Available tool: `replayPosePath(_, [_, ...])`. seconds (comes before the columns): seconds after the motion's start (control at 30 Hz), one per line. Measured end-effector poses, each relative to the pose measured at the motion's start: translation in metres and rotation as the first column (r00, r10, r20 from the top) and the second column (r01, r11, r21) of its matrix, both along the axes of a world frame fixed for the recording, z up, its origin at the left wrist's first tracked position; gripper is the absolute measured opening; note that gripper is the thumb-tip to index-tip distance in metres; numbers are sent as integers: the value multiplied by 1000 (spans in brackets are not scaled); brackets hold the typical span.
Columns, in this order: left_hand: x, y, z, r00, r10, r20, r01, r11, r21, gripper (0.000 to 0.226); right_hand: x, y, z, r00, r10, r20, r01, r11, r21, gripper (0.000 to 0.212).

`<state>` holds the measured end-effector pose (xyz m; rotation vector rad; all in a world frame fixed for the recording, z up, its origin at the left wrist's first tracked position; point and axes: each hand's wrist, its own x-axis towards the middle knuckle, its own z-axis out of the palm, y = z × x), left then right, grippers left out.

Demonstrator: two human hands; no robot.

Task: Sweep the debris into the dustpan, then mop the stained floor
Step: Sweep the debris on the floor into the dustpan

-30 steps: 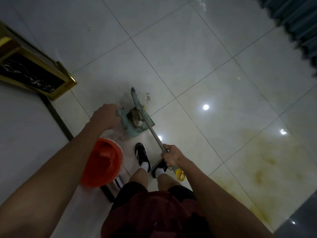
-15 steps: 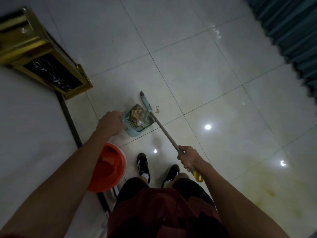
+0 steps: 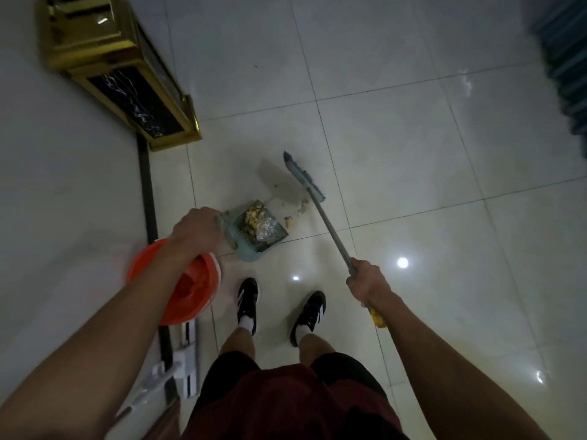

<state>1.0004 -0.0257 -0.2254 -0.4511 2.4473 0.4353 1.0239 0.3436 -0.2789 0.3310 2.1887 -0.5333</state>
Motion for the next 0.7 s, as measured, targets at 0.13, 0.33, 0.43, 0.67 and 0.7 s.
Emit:
replayPosePath(0.13, [15, 14, -3, 999, 54, -11, -53, 998, 21, 14, -22, 20, -12, 987, 161, -17, -159, 984, 83, 46])
replayPosePath(0.33, [39, 17, -17, 989, 144, -20, -143, 988, 51, 13, -30, 19, -24, 961, 265, 78, -271, 960, 73, 42])
replayPosePath(0.43, [49, 10, -22, 984, 175, -7, -174, 981, 90, 19, -15, 9, -28, 950, 290, 118, -292, 956, 5, 42])
replayPosePath(0.67, [77, 16, -26, 989, 150, 6, -150, 986, 73, 16, 43, -22, -18, 949, 197, 246, -153, 970, -187, 37])
replayPosePath(0.7, [81, 17, -24, 990, 139, 16, -140, 988, 64, 17, 50, -25, -15, 950, 178, 257, -128, 971, -202, 36])
